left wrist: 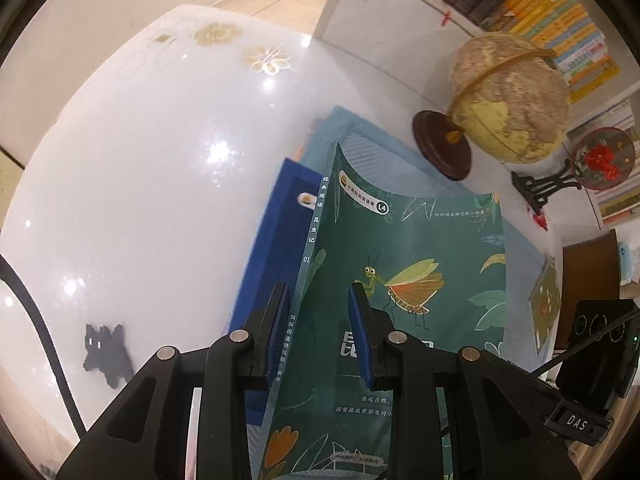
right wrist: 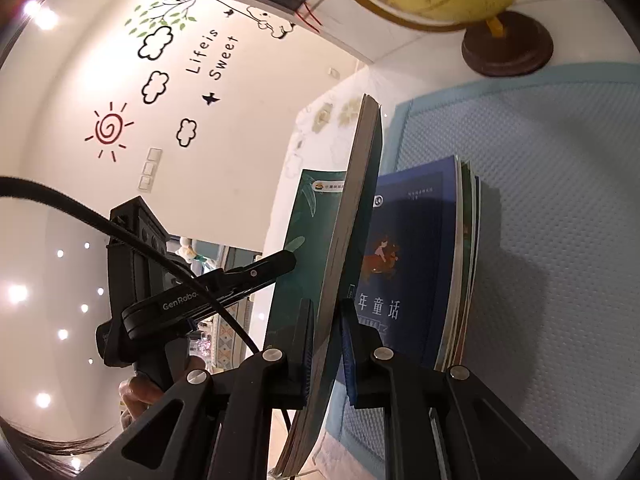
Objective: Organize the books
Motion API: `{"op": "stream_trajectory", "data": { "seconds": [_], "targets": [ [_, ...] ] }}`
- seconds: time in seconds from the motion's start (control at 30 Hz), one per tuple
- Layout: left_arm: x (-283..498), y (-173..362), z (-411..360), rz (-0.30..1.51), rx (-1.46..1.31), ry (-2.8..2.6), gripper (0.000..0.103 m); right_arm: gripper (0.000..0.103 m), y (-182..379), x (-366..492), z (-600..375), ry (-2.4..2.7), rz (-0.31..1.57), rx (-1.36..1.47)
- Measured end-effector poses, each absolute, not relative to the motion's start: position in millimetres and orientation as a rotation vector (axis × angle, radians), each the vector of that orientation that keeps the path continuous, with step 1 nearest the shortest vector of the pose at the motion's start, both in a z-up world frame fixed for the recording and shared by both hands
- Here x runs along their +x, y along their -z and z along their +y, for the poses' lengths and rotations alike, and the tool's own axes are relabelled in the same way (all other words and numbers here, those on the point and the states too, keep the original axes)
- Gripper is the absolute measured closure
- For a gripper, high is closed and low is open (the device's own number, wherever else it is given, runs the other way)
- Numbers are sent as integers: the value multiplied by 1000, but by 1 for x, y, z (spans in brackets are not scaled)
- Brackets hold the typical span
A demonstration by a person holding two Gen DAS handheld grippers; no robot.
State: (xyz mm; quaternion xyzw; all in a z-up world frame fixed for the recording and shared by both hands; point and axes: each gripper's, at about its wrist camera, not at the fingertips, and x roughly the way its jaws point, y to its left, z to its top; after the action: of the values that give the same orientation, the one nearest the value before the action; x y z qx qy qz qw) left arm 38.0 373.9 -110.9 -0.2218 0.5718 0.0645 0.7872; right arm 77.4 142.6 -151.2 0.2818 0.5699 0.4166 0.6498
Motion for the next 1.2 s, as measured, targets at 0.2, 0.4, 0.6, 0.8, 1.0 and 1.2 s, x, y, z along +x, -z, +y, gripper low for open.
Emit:
{"op": "stream_trajectory", "data": {
  "seconds": [0.2, 0.4, 0.6, 0.8, 1.0, 1.2],
  "targets": [
    [42, 137, 381, 1257, -511, -151, 76, 91, 171, 81, 153, -898, 1303, 601],
    [44, 147, 383, 1273, -477, -225, 76, 91, 191, 82, 150, -832, 1322, 594],
    [40, 148, 388, 1271, -478, -293, 74, 91, 200, 78, 149, -796, 1327, 562],
    [40, 118, 367, 1200, -223, -453, 74, 66, 188, 70, 136, -759, 1238, 446],
    [55, 97, 313, 1143, -188, -377, 73, 52, 148, 63, 78, -695, 1006, 148],
    [92, 109, 213, 1156, -125, -227, 73, 52, 142, 57, -42, -432, 856, -76]
  ]
}}
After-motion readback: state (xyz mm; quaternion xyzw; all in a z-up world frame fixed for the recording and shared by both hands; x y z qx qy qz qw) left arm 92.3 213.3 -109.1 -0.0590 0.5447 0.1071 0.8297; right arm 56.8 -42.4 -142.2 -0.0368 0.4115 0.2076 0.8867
